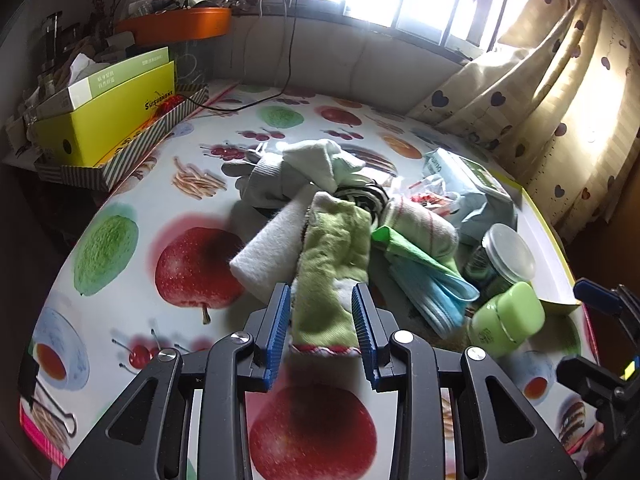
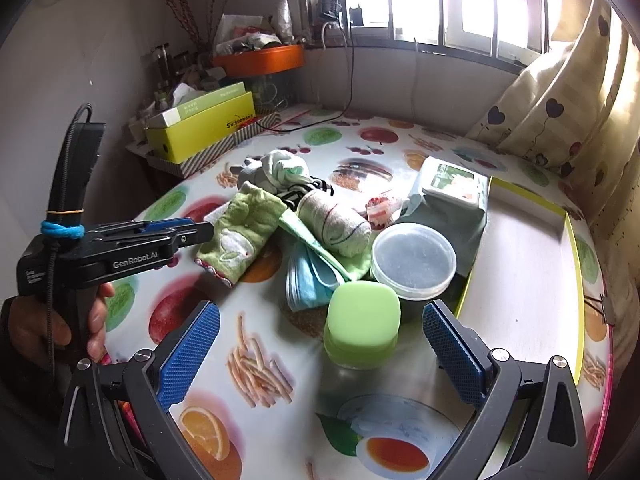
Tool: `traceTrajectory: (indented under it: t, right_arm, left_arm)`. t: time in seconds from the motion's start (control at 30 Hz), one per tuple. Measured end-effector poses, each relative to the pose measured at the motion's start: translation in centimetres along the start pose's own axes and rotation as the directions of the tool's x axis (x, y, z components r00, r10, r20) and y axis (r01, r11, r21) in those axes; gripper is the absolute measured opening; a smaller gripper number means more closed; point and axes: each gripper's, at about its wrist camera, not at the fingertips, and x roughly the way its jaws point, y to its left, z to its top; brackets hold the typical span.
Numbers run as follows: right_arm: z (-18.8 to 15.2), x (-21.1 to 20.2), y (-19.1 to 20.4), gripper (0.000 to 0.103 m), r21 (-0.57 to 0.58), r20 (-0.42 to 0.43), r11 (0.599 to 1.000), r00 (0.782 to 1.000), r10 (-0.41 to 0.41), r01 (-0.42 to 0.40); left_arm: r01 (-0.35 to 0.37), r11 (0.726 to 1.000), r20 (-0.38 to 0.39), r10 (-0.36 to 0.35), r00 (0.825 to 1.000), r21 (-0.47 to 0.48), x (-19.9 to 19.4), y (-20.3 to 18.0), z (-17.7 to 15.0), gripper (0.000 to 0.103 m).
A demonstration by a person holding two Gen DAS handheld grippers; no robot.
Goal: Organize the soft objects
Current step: 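Close the left gripper on the green bunny-print towel, then grasp the cream red-striped sock with the right gripper while the left lifts the towel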
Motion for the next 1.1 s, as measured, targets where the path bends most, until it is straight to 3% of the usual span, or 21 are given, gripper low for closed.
traceTrajectory:
  t: [0.1,0.33,0.5,0.7,0.87,1.1]
  right_arm:
    - [0.9,0.5,0.1,0.102,-0.008,0.003,1.000,1.000,0.004,-0.003]
    - [3.0,2.3,0.8,0.101,-0.049,0.005,0.999,1.000,0.008,-0.008]
    - [4.1,4.2,1.3,0.084,-0.090,-0.026,0.996,1.000,0.006,-0.008]
    - [5.3,7.5,1.7,0.055,-0.133,-0.100,0.991,0.995,0.009,-0.023]
    - [7.6,9.3,0.9,0.054,-0.152,-0.114,0.988,0.993,-0.027,0.009]
    - [8.8,14.0,0.3,0.055,-0.213,-0.273,0.977,0.960,-0.066,0.006]
  left_arm:
    - [0.025,1.000,-0.044,-0.025,0.999,-0.003,1.5,0.4,-0.1,0.043]
    - [0.080,0.997,-0.093,-0.081,0.992,-0.011,3.7,0.1,-0.5,0.044]
    - [0.091,0.996,-0.086,-0.091,0.992,-0.003,4.4,0.0,-0.6,0.043]
    - [0.130,0.992,-0.064,-0.130,0.990,-0.003,3.6,0.6,-1.1,0.030]
    - [0.153,0.988,-0.056,-0.153,0.987,-0.010,2.9,1.2,-1.5,0.028]
    - [0.186,0.982,-0.073,-0.188,0.979,-0.031,3.3,1.8,-1.6,0.029]
